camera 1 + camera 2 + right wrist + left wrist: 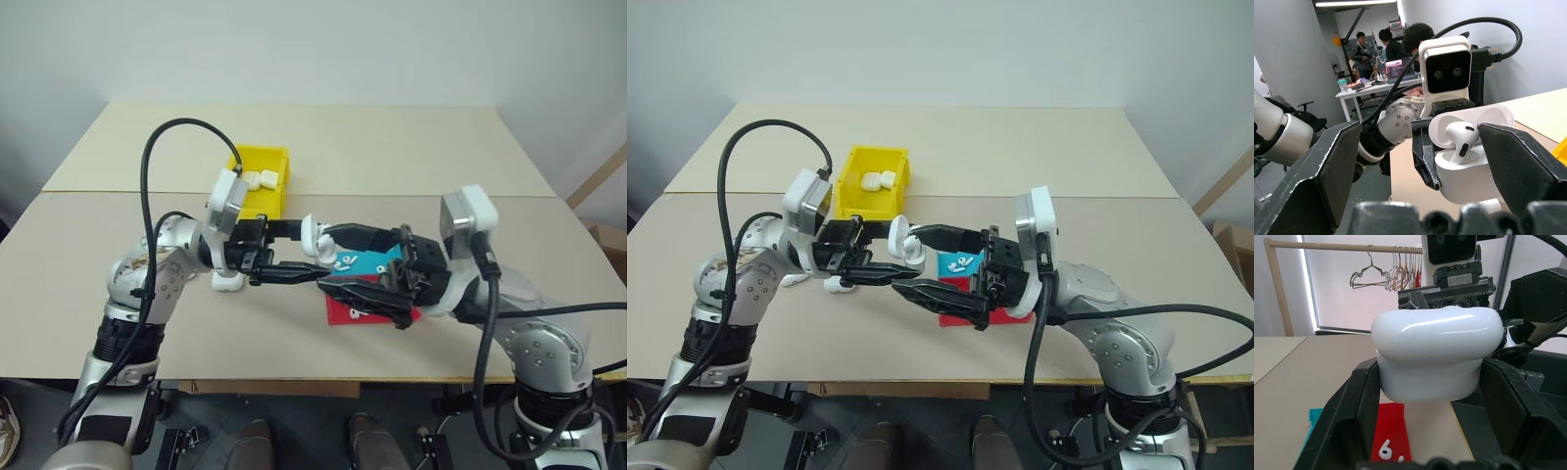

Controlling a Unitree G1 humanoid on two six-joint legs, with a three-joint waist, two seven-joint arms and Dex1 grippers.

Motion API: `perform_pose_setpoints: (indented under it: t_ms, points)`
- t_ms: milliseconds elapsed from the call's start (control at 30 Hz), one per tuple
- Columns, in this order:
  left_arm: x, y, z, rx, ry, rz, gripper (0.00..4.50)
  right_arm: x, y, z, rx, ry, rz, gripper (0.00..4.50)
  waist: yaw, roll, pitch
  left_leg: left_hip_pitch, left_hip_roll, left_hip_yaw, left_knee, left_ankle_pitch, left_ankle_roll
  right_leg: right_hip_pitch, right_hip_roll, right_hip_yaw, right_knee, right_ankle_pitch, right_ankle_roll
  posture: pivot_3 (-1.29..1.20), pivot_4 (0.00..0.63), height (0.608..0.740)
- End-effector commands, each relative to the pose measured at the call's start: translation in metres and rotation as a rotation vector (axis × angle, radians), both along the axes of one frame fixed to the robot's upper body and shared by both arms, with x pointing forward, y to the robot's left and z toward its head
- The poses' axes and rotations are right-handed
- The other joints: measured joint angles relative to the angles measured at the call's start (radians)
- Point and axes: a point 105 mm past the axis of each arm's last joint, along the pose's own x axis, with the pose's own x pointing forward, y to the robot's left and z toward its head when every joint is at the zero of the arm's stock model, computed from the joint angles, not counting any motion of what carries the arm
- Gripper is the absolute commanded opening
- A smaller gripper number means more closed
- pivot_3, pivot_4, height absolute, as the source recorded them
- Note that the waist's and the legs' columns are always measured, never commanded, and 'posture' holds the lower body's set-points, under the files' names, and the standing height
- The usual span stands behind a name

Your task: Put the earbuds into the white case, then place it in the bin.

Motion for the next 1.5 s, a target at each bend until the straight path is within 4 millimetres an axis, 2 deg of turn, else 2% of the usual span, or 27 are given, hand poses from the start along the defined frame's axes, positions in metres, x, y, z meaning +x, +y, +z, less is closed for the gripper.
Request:
perform_pose_setpoints:
  t_ms: [33,233,800,900,1033,1233,1367,1500]
  points:
    - [-0.007,-0.002,0.013,-0.015,-0.079,-0.031,2.77,-0.006,-0.002,0.007,0.009,-0.028,0.015,4.48,0.000,0.000,0.000,0.000,0.000,0.000,0.000,0.000,0.000,0.000,0.000,0.000,0.000,0.000,0.000,0.00,0.150,0.740]
    - [-0.005,-0.002,0.013,-0.016,-0.081,-0.036,2.77,-0.008,-0.006,0.010,-0.012,-0.028,0.030,4.48,0.000,0.000,0.000,0.000,0.000,0.000,0.000,0.000,0.000,0.000,0.000,0.000,0.000,0.000,0.000,0.00,0.150,0.740]
    - [-0.001,-0.003,0.012,-0.023,-0.098,-0.057,2.77,-0.001,-0.041,0.020,-0.155,-0.067,-0.051,4.48,0.002,0.000,0.000,0.000,0.000,0.000,0.000,0.000,0.000,0.001,0.000,0.000,0.000,0.000,0.000,0.00,0.150,0.740]
    - [0.000,-0.003,0.010,-0.016,-0.095,-0.060,2.77,0.006,-0.048,0.024,-0.215,-0.085,-0.091,3.60,0.001,0.000,0.000,0.000,0.000,0.000,0.000,0.000,0.000,0.001,0.000,0.000,0.000,0.000,0.000,0.00,0.150,0.740]
    - [0.003,-0.002,0.010,-0.010,-0.092,-0.063,2.77,0.012,-0.052,0.029,-0.278,-0.118,-0.107,2.18,0.002,0.000,0.000,0.000,0.000,0.000,0.000,0.000,0.000,0.000,0.000,0.000,-0.001,0.000,0.000,0.00,0.150,0.740]
    - [0.004,-0.002,0.011,-0.006,-0.088,-0.083,2.77,0.017,-0.040,0.039,-0.357,-0.214,-0.122,0.07,0.001,0.000,0.000,0.000,0.000,0.000,0.000,0.000,0.000,0.000,0.000,0.000,-0.001,0.000,0.000,0.00,0.150,0.740]
    - [0.004,-0.003,0.012,0.000,-0.092,-0.091,2.77,0.022,-0.037,0.047,-0.359,-0.242,-0.130,0.03,0.002,0.000,0.000,-0.001,0.000,0.000,0.000,0.000,0.000,0.000,0.000,0.000,-0.001,0.000,0.000,0.00,0.150,0.740]
    - [0.004,-0.002,0.013,-0.004,-0.096,-0.092,2.77,0.027,-0.041,0.044,-0.379,-0.235,-0.149,0.03,0.004,0.000,0.000,-0.001,0.000,0.000,0.000,0.000,0.000,0.000,0.000,0.000,-0.001,0.000,0.000,0.00,0.150,0.740]
